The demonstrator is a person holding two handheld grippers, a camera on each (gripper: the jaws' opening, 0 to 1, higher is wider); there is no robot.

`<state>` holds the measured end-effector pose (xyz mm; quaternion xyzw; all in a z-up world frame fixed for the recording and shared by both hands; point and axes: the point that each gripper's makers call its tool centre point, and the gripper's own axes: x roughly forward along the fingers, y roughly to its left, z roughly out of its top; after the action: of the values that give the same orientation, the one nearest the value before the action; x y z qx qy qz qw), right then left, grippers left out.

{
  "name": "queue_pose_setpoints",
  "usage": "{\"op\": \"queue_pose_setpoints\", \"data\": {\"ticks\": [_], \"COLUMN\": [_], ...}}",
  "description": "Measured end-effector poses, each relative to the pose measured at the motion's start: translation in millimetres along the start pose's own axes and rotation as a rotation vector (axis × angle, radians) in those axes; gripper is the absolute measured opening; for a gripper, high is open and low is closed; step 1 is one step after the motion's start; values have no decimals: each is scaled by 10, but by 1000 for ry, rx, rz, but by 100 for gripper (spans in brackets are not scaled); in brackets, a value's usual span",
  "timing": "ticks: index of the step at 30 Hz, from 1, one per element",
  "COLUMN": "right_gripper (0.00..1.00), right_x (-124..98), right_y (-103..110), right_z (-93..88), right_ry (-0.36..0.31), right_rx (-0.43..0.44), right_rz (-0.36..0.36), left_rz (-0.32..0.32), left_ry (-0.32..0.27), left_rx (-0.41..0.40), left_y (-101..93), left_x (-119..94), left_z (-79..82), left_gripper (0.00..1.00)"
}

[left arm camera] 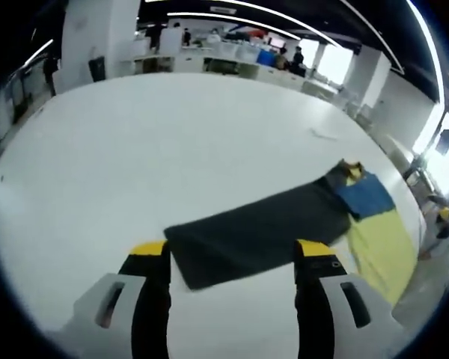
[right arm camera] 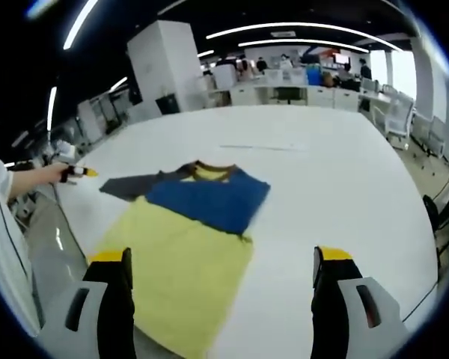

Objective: Fold the garment on the visible template until the final outline fits inside the template.

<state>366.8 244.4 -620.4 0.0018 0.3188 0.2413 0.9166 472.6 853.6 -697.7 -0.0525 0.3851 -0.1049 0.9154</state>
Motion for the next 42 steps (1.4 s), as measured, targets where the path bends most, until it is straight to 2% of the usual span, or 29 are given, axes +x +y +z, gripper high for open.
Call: {"op": "queue_pose_setpoints", "data": {"ticks": [6,9,18,22,29,33,37,42], "right_gripper": [100,100,100,100,100,100,100,100], "right_x": [22,27,65,94,132,136,130,122], "right_y": [2,-17,-63,-57,-60,-77,-84,-98], "right_z": [-6,-33,-101,-130,-134,-160,-172,-201], "right_ry": [16,31,49,61,74,86,85,89], "right_rx": [-17,-36,-19,-15,-16,-18,-9,-4], "right_rz": [10,8,-1,0,4,1,-2,-6], "left_rz": [45,61,116,139,182,191,194,188], "left_ry": [8,12,30,26,29,22,24,26], "left_rx": [13,21,40,68,68,45,49,51], "left_y": [128,185,387,453,612,657,674,688], "left_x": [118,167,301,341,426,463,502,557], "left_z": [-67,-92,-136,-115,-131,-123,-111,-99], "left_gripper": [53,53,49,41,30,27,22,20]}}
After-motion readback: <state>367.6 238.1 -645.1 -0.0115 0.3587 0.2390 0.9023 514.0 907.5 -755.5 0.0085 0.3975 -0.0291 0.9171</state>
